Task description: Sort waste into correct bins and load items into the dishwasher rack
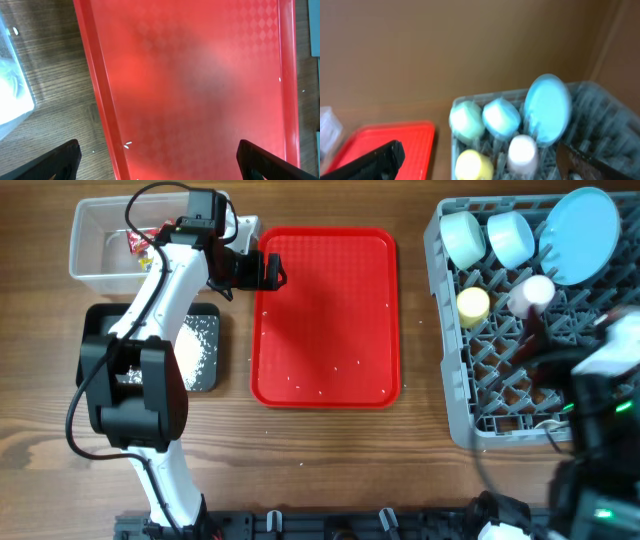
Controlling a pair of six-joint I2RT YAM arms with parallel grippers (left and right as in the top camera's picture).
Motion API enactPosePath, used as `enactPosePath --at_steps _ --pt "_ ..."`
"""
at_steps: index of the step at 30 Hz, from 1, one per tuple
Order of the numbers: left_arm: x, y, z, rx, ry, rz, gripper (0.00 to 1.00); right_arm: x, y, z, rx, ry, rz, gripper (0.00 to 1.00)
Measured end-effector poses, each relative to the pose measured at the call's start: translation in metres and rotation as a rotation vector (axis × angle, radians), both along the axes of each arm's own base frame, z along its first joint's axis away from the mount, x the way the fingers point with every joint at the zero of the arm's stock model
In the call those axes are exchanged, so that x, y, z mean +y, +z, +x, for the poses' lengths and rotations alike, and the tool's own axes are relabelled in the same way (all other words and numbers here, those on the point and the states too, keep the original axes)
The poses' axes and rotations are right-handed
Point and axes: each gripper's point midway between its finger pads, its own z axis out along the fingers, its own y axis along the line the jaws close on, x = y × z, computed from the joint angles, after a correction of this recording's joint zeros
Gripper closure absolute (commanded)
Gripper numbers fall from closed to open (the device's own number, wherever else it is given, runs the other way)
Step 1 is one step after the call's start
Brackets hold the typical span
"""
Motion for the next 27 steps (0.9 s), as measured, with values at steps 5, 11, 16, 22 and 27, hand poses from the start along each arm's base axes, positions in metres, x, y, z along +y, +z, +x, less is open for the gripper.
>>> enactPosePath --at_steps 5,11,16,22,27 --pt "0.000 0.000 0.000 0.002 0.001 0.002 0.00 0.029 -0.081 -0.009 -0.071 0.101 0.031 0.00" --pt "0.000 -0.001 -0.001 0.003 0.001 0.002 0.00 0.031 -0.112 -0.012 -0.189 0.109 0.020 0.00" --pt "0.000 0.000 0.000 0.001 0.001 0.003 0.00 0.020 -0.127 -0.014 -0.224 0.025 0.099 0.00" --pt "0.000 0.000 0.000 0.001 0.001 0.003 0.00 0.018 -0.135 -0.015 -0.220 0.003 0.135 0.00" --pt "0.000 0.000 0.000 0.001 0.001 0.003 0.00 0.019 -0.135 -0.015 -0.220 0.002 0.140 0.00"
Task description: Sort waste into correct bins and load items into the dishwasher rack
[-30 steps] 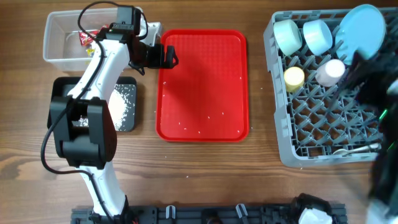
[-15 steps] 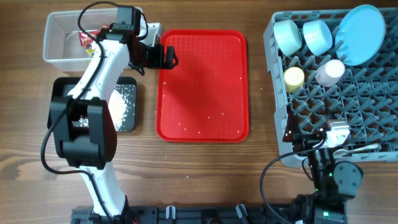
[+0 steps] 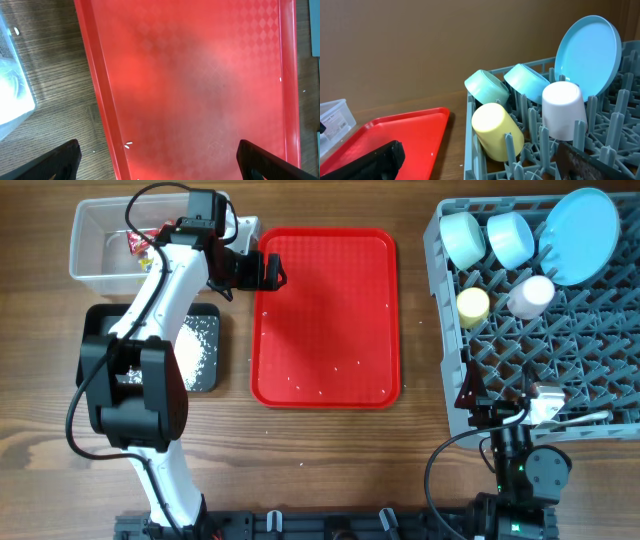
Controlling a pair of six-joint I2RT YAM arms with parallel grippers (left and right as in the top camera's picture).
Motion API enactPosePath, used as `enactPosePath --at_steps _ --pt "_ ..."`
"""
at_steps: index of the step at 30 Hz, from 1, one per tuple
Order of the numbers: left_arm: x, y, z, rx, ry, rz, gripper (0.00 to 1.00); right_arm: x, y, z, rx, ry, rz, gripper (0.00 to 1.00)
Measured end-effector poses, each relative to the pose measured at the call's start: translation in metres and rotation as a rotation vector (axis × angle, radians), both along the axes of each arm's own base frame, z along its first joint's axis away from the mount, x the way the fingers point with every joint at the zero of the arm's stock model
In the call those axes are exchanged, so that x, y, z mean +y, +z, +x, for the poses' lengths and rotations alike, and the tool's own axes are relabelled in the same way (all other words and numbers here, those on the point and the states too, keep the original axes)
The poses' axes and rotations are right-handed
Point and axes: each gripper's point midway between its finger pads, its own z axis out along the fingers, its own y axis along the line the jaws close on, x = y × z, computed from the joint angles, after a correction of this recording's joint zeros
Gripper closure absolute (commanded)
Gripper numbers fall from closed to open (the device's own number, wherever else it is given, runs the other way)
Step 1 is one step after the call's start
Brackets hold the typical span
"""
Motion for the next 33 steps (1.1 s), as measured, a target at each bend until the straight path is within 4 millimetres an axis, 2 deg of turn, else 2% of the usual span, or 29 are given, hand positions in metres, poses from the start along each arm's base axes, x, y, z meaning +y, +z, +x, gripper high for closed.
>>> enactPosePath --at_steps 6,10,11,12,14,15,16,17,18,19,20,21,23,24,28,30,33 --pt "0.000 0.000 0.000 0.000 0.000 0.000 0.00 0.000 0.000 0.000 0.000 0.000 0.003 0.00" --pt "0.012 -0.002 -0.001 0.007 0.026 0.051 0.00 0.000 0.000 0.000 0.000 0.000 0.003 0.00" --pt "0.017 0.006 0.001 -0.019 0.034 0.065 0.00 0.000 0.000 0.000 0.000 0.000 0.003 0.00" --pt "0.018 0.026 0.007 -0.098 0.026 0.070 0.00 0.000 0.000 0.000 0.000 0.000 0.003 0.01" --pt "0.014 0.092 0.020 -0.340 -0.021 0.077 0.00 0.000 0.000 0.000 0.000 0.000 0.003 0.00" --pt "0.013 0.133 0.016 -0.473 -0.041 0.077 0.00 0.000 0.000 0.000 0.000 0.000 0.003 0.00" --pt "0.015 0.183 -0.006 -0.615 -0.054 0.078 0.00 0.000 0.000 0.000 0.001 -0.001 0.003 0.00" --pt "0.019 0.211 -0.019 -0.716 -0.051 0.079 0.00 -0.001 0.000 0.000 0.000 -0.004 0.003 0.00" --pt "0.029 0.218 -0.046 -0.779 -0.037 0.088 0.00 -0.001 -0.001 0.000 0.003 -0.004 0.004 0.00" --pt "0.040 0.214 -0.066 -0.820 -0.016 0.097 0.00 -0.001 0.000 0.000 0.002 -0.004 0.003 0.00" --pt "0.055 0.191 -0.096 -0.840 0.019 0.113 0.00 -0.001 -0.001 0.000 0.004 -0.006 0.004 0.00" --pt "0.065 0.178 -0.113 -0.888 0.054 0.117 0.00 -0.001 0.000 0.000 0.002 -0.008 0.003 0.00" --pt "0.084 0.136 -0.163 -0.925 0.154 0.100 0.00 -0.002 -0.001 0.000 0.006 -0.010 0.004 0.00" --pt "0.087 0.133 -0.175 -0.990 0.194 0.080 0.00 -0.002 -0.001 0.000 0.005 -0.011 0.004 0.00" --pt "0.094 0.082 -0.204 -1.024 0.308 -0.006 0.00 -0.002 -0.002 0.000 0.008 -0.013 0.005 0.00" --pt "0.094 0.072 -0.210 -1.041 0.326 -0.030 0.00 -0.002 -0.002 0.000 0.008 -0.014 0.005 0.00" --pt "0.099 0.070 -0.212 -1.073 0.363 -0.019 0.00 -0.003 -0.002 0.000 0.008 -0.016 0.005 0.00"
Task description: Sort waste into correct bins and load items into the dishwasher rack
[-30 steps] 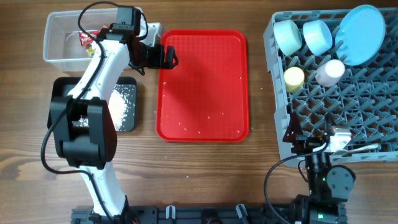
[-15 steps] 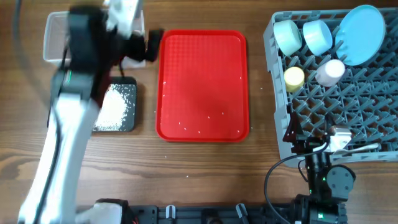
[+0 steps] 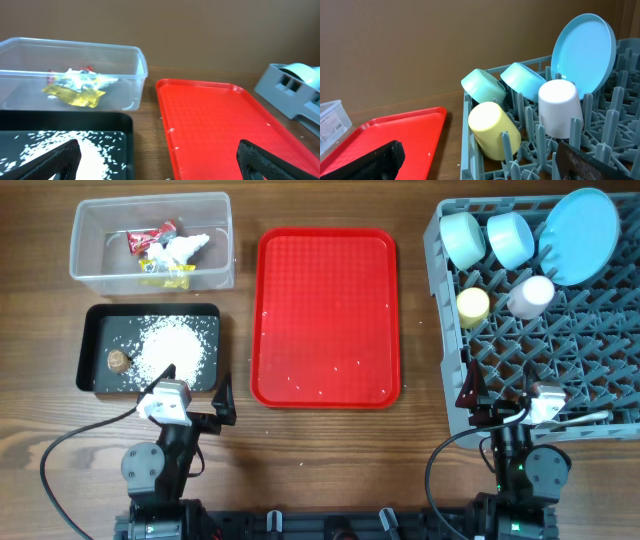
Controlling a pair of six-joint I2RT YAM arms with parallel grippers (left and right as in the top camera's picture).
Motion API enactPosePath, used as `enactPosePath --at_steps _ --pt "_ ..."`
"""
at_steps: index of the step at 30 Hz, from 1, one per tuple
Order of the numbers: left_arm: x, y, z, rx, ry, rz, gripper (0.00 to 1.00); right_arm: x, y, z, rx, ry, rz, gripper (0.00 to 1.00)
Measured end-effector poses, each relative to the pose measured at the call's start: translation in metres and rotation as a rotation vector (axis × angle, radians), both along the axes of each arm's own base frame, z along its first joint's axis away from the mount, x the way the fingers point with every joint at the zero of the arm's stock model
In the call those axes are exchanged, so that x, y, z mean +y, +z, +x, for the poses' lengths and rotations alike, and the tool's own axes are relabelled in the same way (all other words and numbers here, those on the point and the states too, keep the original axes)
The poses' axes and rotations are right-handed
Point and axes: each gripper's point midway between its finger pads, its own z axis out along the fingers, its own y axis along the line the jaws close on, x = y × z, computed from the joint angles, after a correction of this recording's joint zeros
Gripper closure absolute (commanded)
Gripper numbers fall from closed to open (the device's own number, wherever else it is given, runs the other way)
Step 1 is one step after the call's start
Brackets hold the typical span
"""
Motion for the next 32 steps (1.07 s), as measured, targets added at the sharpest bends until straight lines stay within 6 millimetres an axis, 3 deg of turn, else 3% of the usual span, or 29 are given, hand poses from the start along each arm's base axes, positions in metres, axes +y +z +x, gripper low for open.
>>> enactPosePath --at_steps 4,8,32 --pt "0.018 -0.006 -0.003 0.000 0.109 0.007 0.00 0.000 0.000 0.000 0.000 0.000 0.000 0.00" --pt "0.025 0.001 -0.005 -0.036 0.149 0.011 0.00 0.000 0.000 0.000 0.000 0.000 0.000 0.00" --pt "0.027 0.001 -0.005 -0.036 0.161 0.012 0.00 0.000 0.000 0.000 0.000 0.000 0.000 0.00"
